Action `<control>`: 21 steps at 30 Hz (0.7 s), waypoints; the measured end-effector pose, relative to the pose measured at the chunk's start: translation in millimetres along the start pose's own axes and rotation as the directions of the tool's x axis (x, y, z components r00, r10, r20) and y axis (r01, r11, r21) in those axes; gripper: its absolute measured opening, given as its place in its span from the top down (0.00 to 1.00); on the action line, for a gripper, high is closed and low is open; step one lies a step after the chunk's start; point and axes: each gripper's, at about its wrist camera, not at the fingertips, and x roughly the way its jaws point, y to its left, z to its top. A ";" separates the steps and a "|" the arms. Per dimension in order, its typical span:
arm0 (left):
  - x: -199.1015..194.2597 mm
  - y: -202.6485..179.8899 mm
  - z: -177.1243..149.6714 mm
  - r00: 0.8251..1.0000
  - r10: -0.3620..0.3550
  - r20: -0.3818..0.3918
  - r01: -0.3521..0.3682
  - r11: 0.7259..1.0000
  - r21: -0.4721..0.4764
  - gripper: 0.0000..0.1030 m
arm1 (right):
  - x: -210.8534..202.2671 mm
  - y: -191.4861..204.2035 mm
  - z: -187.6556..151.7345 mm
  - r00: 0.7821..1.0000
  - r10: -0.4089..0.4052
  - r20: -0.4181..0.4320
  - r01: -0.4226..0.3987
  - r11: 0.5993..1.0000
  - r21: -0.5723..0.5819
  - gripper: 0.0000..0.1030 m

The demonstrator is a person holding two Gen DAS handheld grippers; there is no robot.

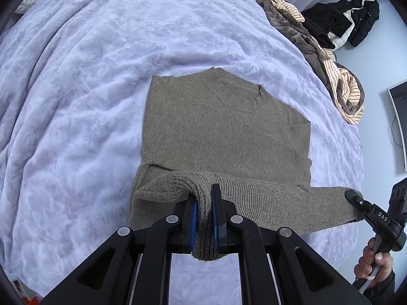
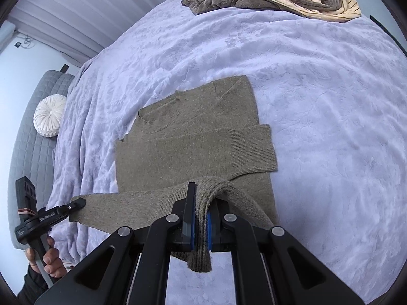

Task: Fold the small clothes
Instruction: 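Lift the hem with both grippers and fold it over toward the collar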

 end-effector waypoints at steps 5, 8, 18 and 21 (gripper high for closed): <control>9.1 2.4 20.0 1.000 0.017 -0.001 -0.017 1.000 -0.015 0.89 | 13.6 -0.4 21.5 1.000 -0.016 -0.018 0.016 1.000 -0.002 0.94; 20.4 1.6 34.8 1.000 0.030 -0.007 -0.031 0.999 -0.013 0.89 | 29.0 -1.1 35.9 0.999 -0.031 -0.035 0.031 1.000 0.002 0.94; 53.4 -5.6 81.1 0.998 0.061 -0.020 -0.061 0.998 0.007 0.89 | 64.8 -2.9 82.7 0.997 -0.055 -0.053 0.055 0.998 0.010 0.94; 63.5 -5.0 93.4 0.997 0.070 -0.032 -0.069 0.998 0.005 0.89 | 73.9 -2.1 93.4 0.996 -0.067 -0.064 0.067 0.998 0.001 0.94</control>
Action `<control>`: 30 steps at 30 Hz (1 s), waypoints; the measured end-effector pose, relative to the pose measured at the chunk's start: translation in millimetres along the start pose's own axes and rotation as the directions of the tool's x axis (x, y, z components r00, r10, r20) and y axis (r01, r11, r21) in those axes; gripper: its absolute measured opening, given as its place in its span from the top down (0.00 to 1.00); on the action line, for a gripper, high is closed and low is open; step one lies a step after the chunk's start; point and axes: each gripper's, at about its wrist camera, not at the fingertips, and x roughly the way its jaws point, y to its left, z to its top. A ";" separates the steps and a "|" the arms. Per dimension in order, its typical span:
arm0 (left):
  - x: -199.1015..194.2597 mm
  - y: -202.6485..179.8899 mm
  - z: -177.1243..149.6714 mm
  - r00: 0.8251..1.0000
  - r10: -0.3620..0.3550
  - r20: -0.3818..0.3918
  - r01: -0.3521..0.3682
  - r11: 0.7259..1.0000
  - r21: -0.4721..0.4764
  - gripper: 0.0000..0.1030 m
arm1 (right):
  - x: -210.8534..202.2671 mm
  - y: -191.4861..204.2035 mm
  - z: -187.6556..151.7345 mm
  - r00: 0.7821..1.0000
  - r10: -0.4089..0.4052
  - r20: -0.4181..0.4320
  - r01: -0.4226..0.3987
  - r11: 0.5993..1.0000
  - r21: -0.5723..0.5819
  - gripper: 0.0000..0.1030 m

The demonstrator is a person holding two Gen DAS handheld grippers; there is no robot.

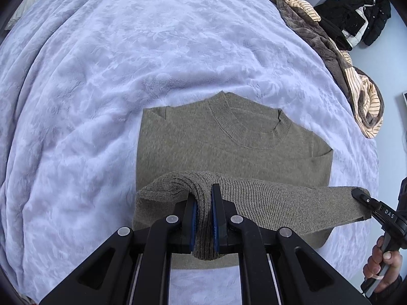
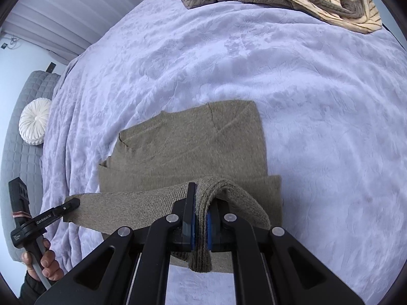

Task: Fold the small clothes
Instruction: 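Lift the hem with both grippers and fold it over toward the collar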

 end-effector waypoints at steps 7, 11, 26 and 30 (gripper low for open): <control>36.5 4.7 10.7 0.998 0.036 -0.052 -0.037 0.999 -0.013 0.89 | 41.2 -0.3 15.4 0.998 -0.047 -0.052 0.046 0.999 -0.016 0.94; 50.2 2.1 14.0 0.996 0.075 -0.055 -0.075 0.997 0.014 0.89 | 56.1 -1.6 22.2 0.996 -0.068 -0.065 0.066 0.997 -0.024 0.94; 66.9 -5.6 22.8 0.992 0.117 -0.053 -0.113 0.990 0.079 0.89 | 71.1 -5.5 29.0 0.993 -0.084 -0.079 0.081 0.996 -0.031 0.94; 54.8 -6.2 29.3 0.995 0.099 -0.027 -0.096 0.992 0.076 0.89 | 63.0 1.4 33.6 0.996 -0.067 -0.060 0.065 0.997 -0.043 0.94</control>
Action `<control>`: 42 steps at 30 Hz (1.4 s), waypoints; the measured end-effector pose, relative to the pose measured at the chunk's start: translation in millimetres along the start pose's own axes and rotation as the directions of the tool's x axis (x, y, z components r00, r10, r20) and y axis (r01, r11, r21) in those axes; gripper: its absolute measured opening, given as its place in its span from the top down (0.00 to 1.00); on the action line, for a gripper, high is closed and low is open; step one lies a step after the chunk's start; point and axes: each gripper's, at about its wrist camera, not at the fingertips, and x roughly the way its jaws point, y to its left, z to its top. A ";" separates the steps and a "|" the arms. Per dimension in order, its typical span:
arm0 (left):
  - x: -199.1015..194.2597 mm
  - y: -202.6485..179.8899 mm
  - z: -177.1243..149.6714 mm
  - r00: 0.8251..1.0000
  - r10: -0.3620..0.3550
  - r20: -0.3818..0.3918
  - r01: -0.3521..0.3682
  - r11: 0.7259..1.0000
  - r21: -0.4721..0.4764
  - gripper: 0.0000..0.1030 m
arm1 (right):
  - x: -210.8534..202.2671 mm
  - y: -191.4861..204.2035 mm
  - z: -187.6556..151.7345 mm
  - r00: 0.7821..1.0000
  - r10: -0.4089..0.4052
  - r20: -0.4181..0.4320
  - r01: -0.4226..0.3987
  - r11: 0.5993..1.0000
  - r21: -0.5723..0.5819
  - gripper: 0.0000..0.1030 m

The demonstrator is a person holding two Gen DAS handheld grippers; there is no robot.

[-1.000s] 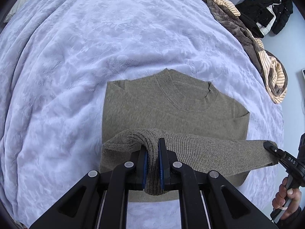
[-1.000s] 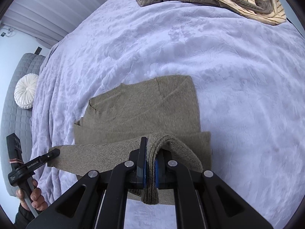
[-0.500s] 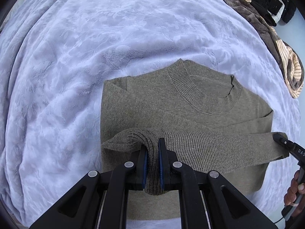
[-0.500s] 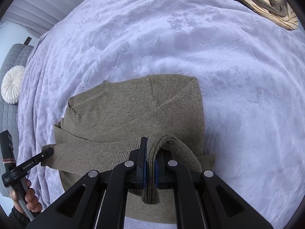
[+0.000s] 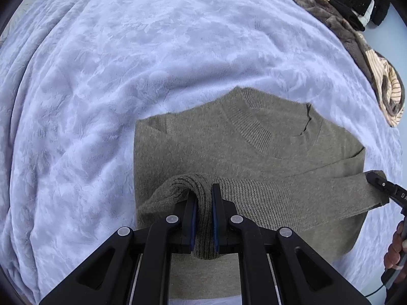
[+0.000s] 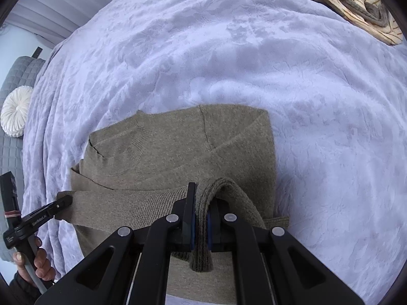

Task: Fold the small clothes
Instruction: 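Lift the hem with both grippers and fold it over toward the collar, then open both grippers to lay the hem beside the collar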

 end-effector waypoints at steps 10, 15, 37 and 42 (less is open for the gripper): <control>-6.2 4.1 2.6 0.999 -0.032 0.040 0.033 0.999 -0.022 0.89 | -9.6 4.1 8.6 0.998 0.042 0.044 -0.043 0.999 0.016 0.94; 25.5 9.0 7.0 0.999 -0.016 -0.028 0.015 0.999 -0.038 0.89 | 12.5 1.9 12.3 1.000 -0.010 0.009 0.010 1.000 -0.001 0.94; 47.7 31.1 11.4 0.990 -0.119 -0.077 0.101 0.972 -0.210 0.09 | 39.7 -8.7 18.4 1.000 0.022 -0.020 -0.020 0.997 0.074 0.50; 42.9 30.5 14.1 0.993 -0.110 -0.051 0.098 0.975 -0.199 0.09 | 39.0 -3.6 21.2 1.000 0.004 -0.004 -0.004 0.998 0.056 0.42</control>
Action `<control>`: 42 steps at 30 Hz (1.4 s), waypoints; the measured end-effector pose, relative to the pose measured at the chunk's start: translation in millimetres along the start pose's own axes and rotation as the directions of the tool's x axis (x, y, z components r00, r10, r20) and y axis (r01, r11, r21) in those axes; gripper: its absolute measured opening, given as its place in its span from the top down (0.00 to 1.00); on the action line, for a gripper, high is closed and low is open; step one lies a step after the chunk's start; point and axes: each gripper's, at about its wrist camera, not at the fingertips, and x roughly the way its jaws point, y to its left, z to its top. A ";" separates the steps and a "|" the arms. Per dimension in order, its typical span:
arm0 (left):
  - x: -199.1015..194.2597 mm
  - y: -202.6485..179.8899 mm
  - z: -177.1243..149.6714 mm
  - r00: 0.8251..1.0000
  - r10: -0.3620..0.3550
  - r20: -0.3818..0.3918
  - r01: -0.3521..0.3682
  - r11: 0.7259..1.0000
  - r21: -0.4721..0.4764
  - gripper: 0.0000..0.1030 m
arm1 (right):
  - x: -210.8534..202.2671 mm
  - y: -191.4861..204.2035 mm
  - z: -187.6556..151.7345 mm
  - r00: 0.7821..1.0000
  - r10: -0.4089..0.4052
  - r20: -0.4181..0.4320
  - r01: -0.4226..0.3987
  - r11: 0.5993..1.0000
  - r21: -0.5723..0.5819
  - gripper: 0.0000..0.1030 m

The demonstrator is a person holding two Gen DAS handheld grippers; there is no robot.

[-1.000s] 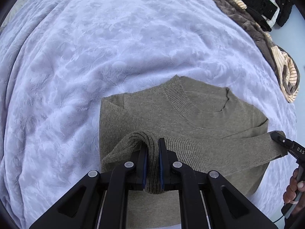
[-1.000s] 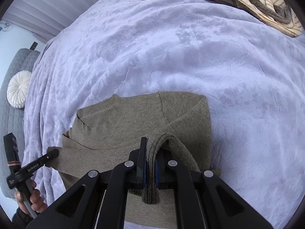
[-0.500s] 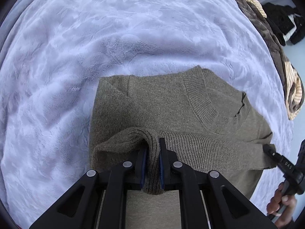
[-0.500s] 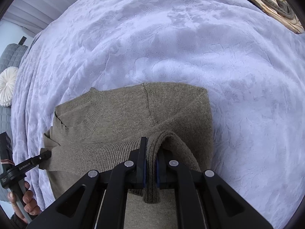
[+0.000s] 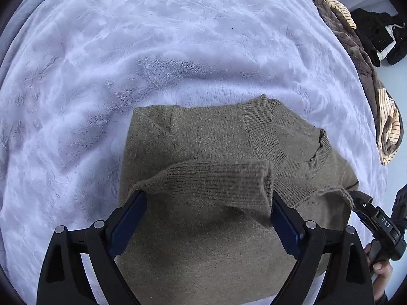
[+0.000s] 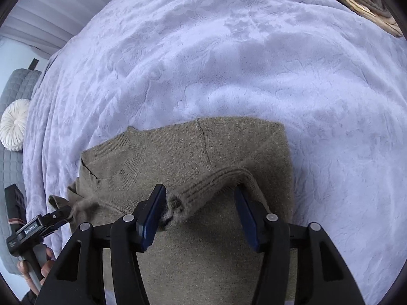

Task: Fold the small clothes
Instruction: 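Open both grippers to lay the hem beside the collar, then raise both grippers away from the folded sweater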

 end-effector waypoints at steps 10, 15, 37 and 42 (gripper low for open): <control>-37.0 -0.2 -19.2 0.995 -0.018 0.102 0.007 0.994 0.110 0.09 | -28.9 -3.9 -1.1 0.994 0.069 0.087 -0.071 0.997 0.020 0.42; -22.8 -20.0 -27.1 0.995 0.051 0.088 -0.069 0.972 0.223 0.09 | -25.1 7.2 -3.5 0.997 0.011 0.079 -0.004 0.997 -0.080 0.42; 47.4 -46.6 6.9 0.971 0.223 0.088 -0.239 0.919 0.314 0.09 | 29.9 42.0 -7.2 0.972 -0.215 0.090 0.233 0.907 -0.352 0.42; 19.2 -51.8 -6.3 0.975 0.174 0.136 -0.209 0.928 0.310 0.09 | -4.5 58.5 -20.2 0.981 -0.139 0.139 0.179 0.923 -0.340 0.42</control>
